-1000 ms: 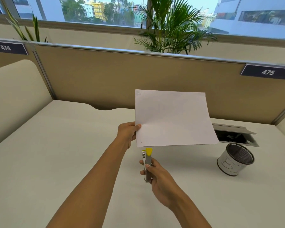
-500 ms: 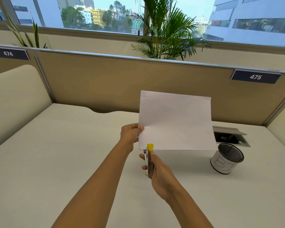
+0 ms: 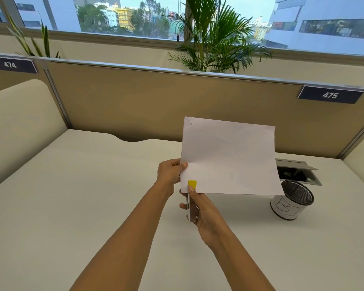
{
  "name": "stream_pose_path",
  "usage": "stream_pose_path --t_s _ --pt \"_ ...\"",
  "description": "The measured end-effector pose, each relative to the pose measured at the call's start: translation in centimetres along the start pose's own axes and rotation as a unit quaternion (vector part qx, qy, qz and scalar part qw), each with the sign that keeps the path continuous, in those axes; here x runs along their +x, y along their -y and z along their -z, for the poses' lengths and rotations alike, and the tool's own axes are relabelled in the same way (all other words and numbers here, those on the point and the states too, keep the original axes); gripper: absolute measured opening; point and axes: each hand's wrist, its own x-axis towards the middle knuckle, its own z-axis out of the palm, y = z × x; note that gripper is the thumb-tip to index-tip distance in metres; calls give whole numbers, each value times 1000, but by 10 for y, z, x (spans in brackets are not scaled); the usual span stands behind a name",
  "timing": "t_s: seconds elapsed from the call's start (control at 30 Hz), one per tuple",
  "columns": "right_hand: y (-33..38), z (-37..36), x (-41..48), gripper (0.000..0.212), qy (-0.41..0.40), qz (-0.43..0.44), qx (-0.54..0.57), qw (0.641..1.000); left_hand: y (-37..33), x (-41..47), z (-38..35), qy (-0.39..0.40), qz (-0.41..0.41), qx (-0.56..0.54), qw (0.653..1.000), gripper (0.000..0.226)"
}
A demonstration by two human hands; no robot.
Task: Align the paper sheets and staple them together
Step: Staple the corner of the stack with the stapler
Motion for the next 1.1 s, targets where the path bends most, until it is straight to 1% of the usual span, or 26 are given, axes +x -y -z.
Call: stream_pose_path --t_s 0.13,0.27,0.43,0.73,1.1 --pt "2 -2 2 49 -10 -18 -4 1000 1 1 0 -1 4 -8 1000 34" --pt "0 -1 4 52 -9 -32 9 999 0 1 -1 1 4 -14 1000 33" --pt "-1 -2 5 47 7 -28 38 999 0 1 -1 1 10 -25 1000 33" --pt "-1 -2 7 46 -8 -23 87 996 0 0 -2 5 14 -14 1000 35" --pt "-3 0 11 29 -28 -9 101 994 0 -1 -2 13 11 -16 1000 34"
